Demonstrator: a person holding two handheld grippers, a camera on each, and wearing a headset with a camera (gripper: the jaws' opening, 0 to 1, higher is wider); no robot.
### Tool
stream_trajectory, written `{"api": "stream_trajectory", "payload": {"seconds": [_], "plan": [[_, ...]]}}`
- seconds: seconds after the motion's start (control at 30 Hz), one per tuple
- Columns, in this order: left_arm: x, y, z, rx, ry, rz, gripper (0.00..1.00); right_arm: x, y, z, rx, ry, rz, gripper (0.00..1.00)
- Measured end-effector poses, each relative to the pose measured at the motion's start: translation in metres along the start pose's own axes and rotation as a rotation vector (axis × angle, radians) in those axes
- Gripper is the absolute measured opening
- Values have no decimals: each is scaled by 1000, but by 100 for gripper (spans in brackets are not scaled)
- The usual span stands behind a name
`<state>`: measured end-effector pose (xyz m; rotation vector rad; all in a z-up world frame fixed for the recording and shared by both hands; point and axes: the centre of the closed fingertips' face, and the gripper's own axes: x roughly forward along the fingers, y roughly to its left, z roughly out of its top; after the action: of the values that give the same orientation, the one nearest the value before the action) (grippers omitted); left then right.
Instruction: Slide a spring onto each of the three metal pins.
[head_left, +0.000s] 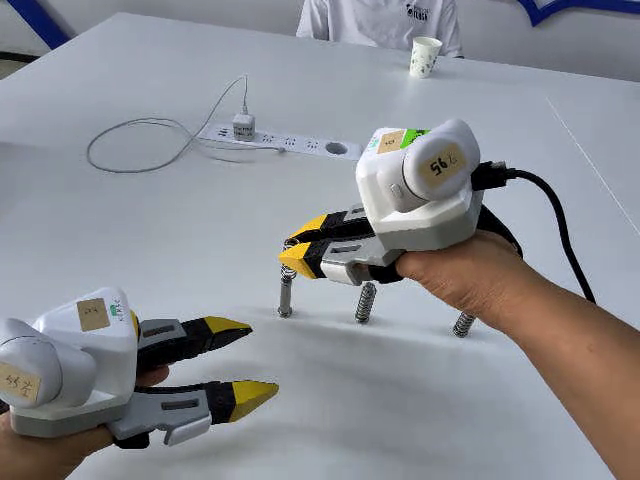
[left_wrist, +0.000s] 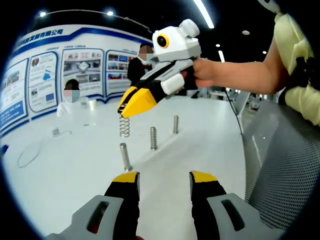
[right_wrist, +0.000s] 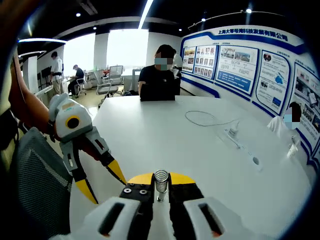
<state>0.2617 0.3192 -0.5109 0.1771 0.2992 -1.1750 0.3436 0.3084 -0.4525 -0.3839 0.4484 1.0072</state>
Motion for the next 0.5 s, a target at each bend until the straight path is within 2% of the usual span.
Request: {"api": "stream_trajectory", "payload": {"seconds": [0.5], "plan": [[-3, 4, -3, -3, 7, 4, 41, 13, -4, -11, 28, 23, 3, 12]]}}
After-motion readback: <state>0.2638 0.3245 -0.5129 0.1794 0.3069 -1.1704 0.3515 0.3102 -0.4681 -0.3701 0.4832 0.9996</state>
